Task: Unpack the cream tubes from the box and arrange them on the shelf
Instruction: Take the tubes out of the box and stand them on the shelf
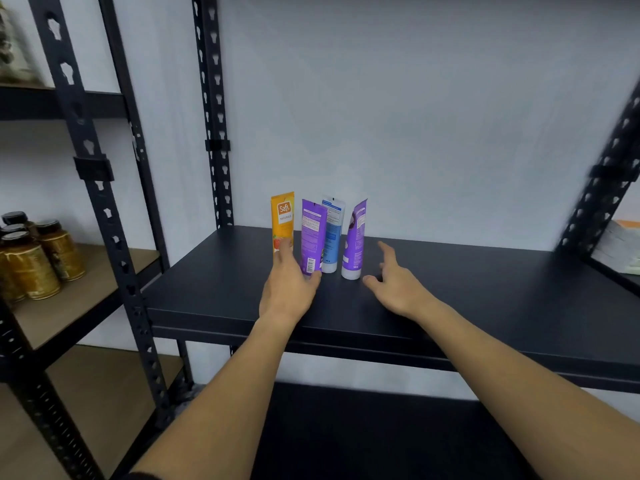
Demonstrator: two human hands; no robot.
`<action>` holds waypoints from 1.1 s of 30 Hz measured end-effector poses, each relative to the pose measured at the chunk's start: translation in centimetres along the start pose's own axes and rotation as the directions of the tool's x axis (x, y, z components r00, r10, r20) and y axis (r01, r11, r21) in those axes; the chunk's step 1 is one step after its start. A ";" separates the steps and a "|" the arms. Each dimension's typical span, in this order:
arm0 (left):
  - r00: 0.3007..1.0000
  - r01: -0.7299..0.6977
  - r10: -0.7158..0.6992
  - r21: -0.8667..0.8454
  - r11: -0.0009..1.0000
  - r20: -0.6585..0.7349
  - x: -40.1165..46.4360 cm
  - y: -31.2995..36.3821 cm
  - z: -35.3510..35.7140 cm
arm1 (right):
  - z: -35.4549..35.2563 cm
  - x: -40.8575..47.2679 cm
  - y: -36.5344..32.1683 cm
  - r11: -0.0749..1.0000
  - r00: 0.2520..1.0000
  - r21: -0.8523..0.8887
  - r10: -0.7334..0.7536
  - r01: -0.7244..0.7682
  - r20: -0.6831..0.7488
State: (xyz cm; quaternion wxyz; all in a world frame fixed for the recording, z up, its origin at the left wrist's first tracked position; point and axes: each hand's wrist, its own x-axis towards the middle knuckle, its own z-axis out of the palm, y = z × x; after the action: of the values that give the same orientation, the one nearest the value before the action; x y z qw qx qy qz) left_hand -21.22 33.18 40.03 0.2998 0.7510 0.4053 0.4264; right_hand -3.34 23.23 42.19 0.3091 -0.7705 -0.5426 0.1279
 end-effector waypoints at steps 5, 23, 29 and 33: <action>0.994 0.004 -0.039 0.331 0.943 0.099 -1.8 0.6 -0.8 | -0.3 -0.9 0.7 0.944 0.986 -0.327 0.102 -0.053 0.135; 0.967 -0.189 0.019 0.665 0.723 0.255 -11.3 0.6 -4.5 | 0.5 -12.0 -1.0 0.905 0.994 -0.410 -0.089 0.110 0.071; 0.973 -0.208 0.131 0.485 0.849 0.188 -17.2 -0.7 -3.2 | 2.9 -17.4 -1.1 0.988 0.990 -0.104 -0.122 0.115 -0.070; 0.967 -0.145 0.033 0.436 0.888 0.253 -21.2 -3.6 -1.3 | 6.5 -20.8 0.7 0.997 0.998 0.061 -0.046 0.049 -0.053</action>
State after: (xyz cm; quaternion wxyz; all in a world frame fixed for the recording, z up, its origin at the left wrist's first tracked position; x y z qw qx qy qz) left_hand -30.18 16.75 29.38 0.1436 0.8635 0.4191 0.2409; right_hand -14.12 6.20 33.86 0.3500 -0.7503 -0.5484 0.1173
